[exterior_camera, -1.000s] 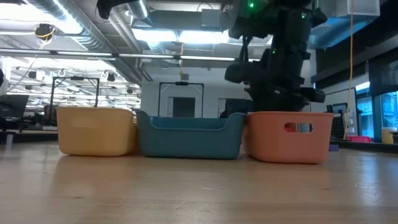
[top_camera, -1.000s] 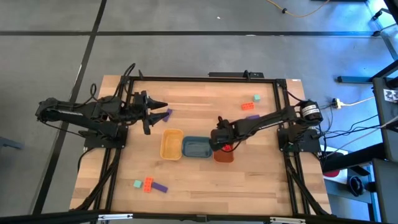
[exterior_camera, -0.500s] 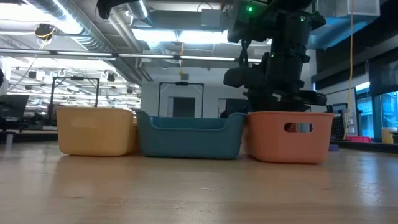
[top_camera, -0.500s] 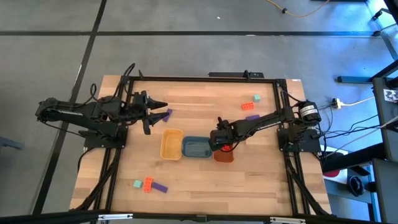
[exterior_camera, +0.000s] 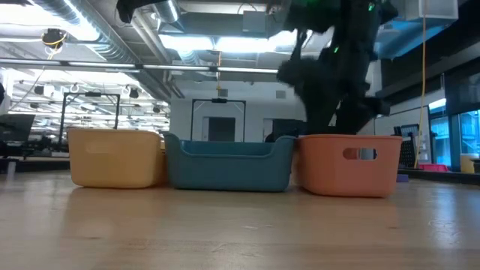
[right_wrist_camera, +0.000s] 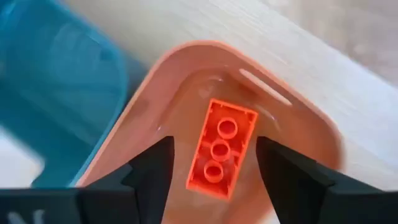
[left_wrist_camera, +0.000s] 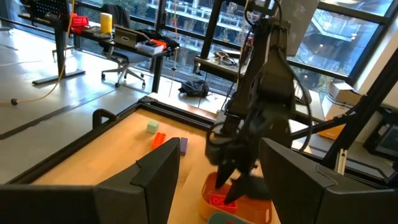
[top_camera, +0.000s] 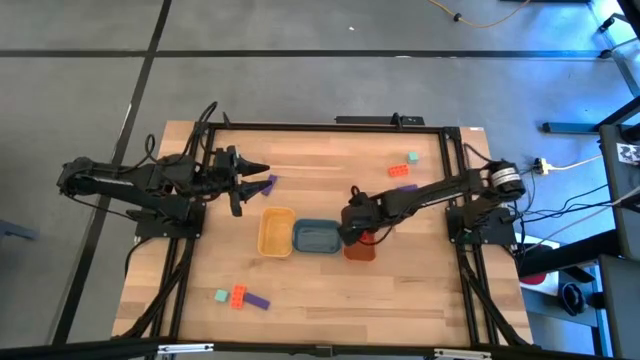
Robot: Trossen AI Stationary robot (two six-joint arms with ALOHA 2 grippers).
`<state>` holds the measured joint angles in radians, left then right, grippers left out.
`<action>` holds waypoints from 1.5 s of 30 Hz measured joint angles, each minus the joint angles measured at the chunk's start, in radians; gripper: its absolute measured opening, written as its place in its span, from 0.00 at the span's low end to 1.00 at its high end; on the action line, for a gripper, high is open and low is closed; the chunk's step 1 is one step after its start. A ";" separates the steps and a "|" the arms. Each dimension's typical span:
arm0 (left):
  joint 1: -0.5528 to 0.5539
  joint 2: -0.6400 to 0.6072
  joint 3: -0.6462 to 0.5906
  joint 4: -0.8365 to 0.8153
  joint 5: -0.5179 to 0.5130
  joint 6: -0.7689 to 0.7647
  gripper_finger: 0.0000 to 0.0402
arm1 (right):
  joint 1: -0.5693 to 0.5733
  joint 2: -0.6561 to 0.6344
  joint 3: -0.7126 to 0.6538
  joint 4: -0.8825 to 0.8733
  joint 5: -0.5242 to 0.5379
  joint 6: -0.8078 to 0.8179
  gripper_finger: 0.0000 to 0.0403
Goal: Sort & place blocks by color
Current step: Put the bottom orange game piece into the orange bin
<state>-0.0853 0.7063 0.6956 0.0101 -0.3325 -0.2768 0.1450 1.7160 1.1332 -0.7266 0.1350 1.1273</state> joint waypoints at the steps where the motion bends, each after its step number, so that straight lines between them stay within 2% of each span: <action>1: 0.000 0.000 0.000 0.000 0.000 0.000 0.53 | 0.006 -0.029 0.000 -0.020 0.013 -0.025 0.57; 9: 0.000 0.000 0.000 -0.002 0.010 -0.005 0.53 | 0.066 -0.333 -0.001 -0.199 0.213 -0.208 0.57; 12: 0.000 0.000 0.000 -0.002 0.009 -0.010 0.53 | 0.092 -0.452 -0.023 -0.142 0.285 -0.279 0.57; 16: 0.000 0.000 0.000 -0.002 0.009 -0.010 0.53 | 0.107 -0.597 -0.114 0.108 0.316 -0.406 0.57; 21: 0.000 0.000 0.000 -0.002 0.025 -0.010 0.53 | 0.093 -0.723 -0.295 0.622 0.263 -0.609 0.57; 24: 0.000 0.000 0.000 -0.002 0.045 -0.010 0.53 | 0.075 -0.756 -0.388 0.926 0.184 -0.716 0.57; 28: 0.000 0.000 0.000 -0.002 0.060 -0.010 0.53 | 0.070 -0.765 -0.452 1.131 0.161 -0.895 0.57; 31: 0.000 0.000 0.000 -0.002 0.061 -0.009 0.53 | 0.070 -0.763 -0.457 1.142 0.159 -0.980 0.57; 45: 0.000 0.000 0.000 -0.002 0.061 -0.009 0.53 | 0.069 -0.763 -0.457 1.149 0.159 -0.979 0.57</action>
<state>-0.0856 0.7063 0.6956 0.0086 -0.2714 -0.2855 0.2143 0.9527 0.6762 0.4229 0.2935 0.1481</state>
